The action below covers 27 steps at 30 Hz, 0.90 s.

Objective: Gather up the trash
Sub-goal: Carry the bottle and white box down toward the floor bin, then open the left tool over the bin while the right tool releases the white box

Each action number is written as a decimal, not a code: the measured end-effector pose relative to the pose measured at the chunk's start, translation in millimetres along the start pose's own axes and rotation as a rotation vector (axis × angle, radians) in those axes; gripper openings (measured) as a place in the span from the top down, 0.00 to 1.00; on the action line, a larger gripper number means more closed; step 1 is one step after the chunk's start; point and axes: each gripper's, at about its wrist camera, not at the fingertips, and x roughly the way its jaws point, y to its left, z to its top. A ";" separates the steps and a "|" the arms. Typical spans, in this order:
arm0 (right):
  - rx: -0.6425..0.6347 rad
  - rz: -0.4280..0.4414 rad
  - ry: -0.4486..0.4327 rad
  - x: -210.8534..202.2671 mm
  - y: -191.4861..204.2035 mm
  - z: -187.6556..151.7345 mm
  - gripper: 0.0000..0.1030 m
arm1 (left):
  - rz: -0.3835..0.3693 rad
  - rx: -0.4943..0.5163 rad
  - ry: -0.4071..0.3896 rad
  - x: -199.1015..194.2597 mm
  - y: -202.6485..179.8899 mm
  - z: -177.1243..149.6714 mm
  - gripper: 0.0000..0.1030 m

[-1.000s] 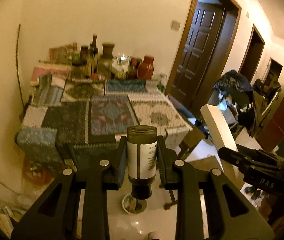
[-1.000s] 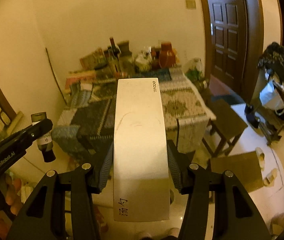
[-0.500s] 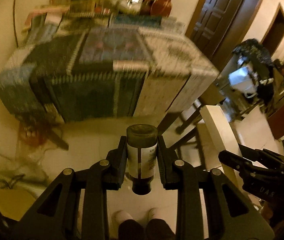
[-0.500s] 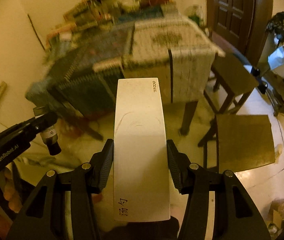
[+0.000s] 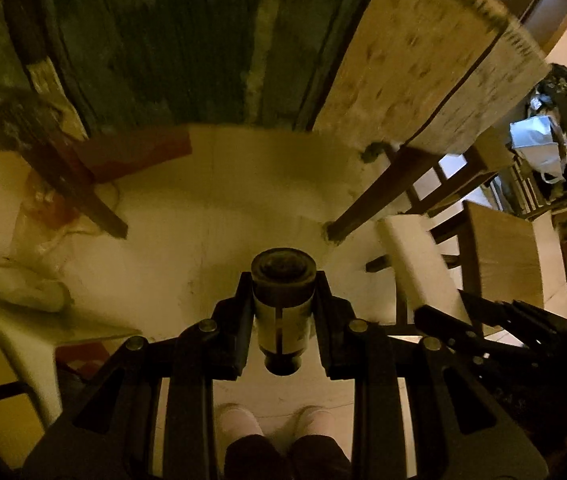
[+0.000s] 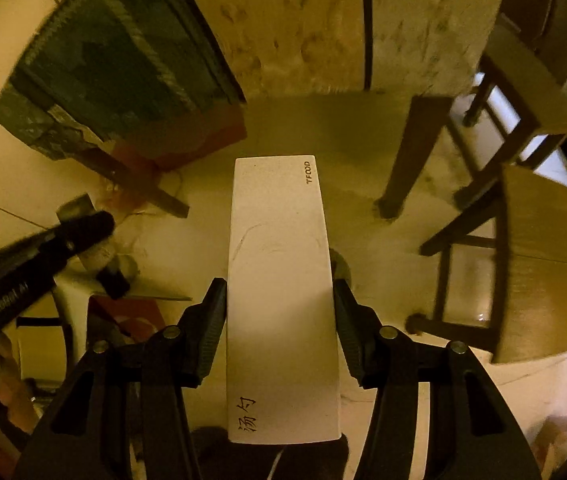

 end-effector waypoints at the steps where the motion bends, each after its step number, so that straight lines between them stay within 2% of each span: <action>1: 0.009 0.006 0.015 8.6 -3.9 -0.1 0.45 | 0.000 -0.003 0.007 7.7 -0.2 -0.6 0.74; 7: 0.043 0.004 0.055 28.9 -26.1 -1.7 0.45 | -0.019 -0.003 0.086 55.3 -11.2 -4.5 0.74; 11: 0.049 -0.017 0.056 19.2 -37.6 0.0 0.44 | -0.050 -0.001 0.141 71.8 -25.0 -1.5 0.74; 14: 0.054 -0.028 0.042 7.5 -43.6 3.8 0.44 | -0.045 -0.005 0.192 81.5 -33.1 1.6 0.70; 15: 0.055 -0.029 0.036 2.4 -44.7 5.1 0.44 | -0.036 -0.002 0.202 82.8 -35.2 1.9 0.67; 16: 0.056 -0.030 0.030 -2.6 -46.1 6.5 0.44 | -0.013 0.000 0.219 83.6 -37.7 2.3 0.57; 17: 0.056 -0.030 0.020 -10.9 -46.7 8.3 0.44 | 0.002 -0.002 0.229 82.1 -39.2 2.5 0.54; 21: 0.043 -0.022 -0.016 -41.0 -45.2 13.6 0.44 | 0.016 0.004 0.225 56.2 -46.3 2.9 0.53; 24: 0.027 -0.012 -0.044 -71.9 -39.1 16.3 0.44 | 0.031 0.014 0.190 17.1 -54.0 5.4 0.53; 27: 0.003 -0.005 -0.078 -110.5 -30.0 17.8 0.44 | 0.044 0.018 0.136 -39.5 -62.3 9.2 0.53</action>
